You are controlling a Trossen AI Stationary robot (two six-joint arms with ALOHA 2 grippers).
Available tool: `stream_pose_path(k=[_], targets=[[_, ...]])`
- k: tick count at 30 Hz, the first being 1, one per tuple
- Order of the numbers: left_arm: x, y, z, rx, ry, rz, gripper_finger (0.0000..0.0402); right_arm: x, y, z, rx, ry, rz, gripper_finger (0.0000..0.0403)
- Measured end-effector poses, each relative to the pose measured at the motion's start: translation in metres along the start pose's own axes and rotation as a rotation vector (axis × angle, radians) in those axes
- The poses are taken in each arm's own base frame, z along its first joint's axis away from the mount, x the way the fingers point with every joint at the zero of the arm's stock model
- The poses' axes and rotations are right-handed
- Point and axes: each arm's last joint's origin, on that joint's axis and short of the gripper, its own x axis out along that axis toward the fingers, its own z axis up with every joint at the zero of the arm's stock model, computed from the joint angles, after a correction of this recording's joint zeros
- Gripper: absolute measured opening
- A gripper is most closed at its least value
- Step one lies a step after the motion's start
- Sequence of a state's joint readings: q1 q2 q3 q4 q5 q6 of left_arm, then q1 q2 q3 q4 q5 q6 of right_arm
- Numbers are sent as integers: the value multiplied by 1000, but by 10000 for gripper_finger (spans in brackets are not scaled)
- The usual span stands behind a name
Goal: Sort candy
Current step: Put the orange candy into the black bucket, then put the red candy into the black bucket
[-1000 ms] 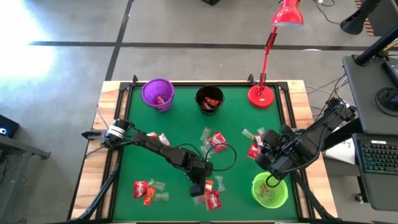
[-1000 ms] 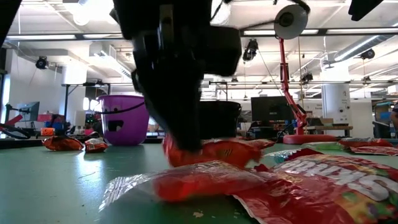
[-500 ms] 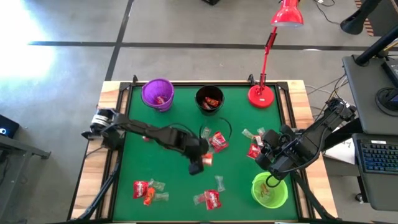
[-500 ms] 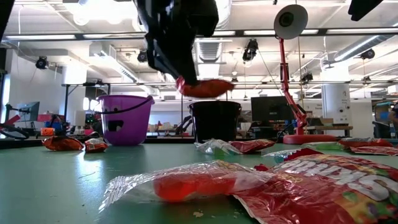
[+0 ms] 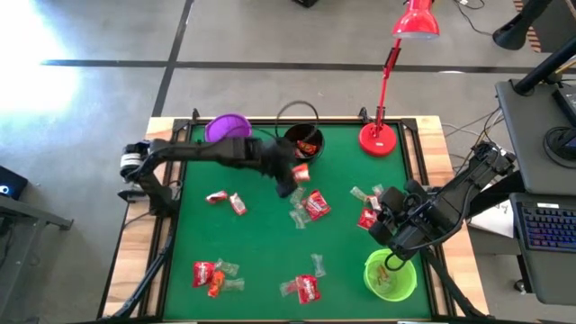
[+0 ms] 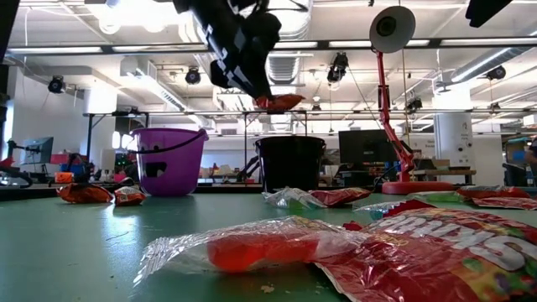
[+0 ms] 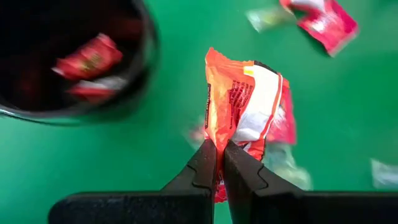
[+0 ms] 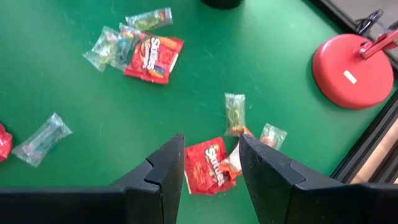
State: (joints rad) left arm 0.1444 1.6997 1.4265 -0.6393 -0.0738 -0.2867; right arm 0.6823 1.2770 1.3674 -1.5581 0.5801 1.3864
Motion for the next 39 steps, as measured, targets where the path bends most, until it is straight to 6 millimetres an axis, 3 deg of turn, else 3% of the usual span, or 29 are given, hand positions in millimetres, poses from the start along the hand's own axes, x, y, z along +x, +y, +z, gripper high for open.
stream_pose_path(k=[9,18,28,39], targets=[[-1,53,19,-22,-79,47,0,0,-1,3,30,-72,-14,144],[-1,88,26,-45,-107,86,0,5,-3,10,150,-107,-40,144],[-2,97,30,31,-144,67,5,11,-6,19,223,-107,-68,144],[-2,96,31,86,-147,-18,76,14,-8,24,250,-105,-85,144]])
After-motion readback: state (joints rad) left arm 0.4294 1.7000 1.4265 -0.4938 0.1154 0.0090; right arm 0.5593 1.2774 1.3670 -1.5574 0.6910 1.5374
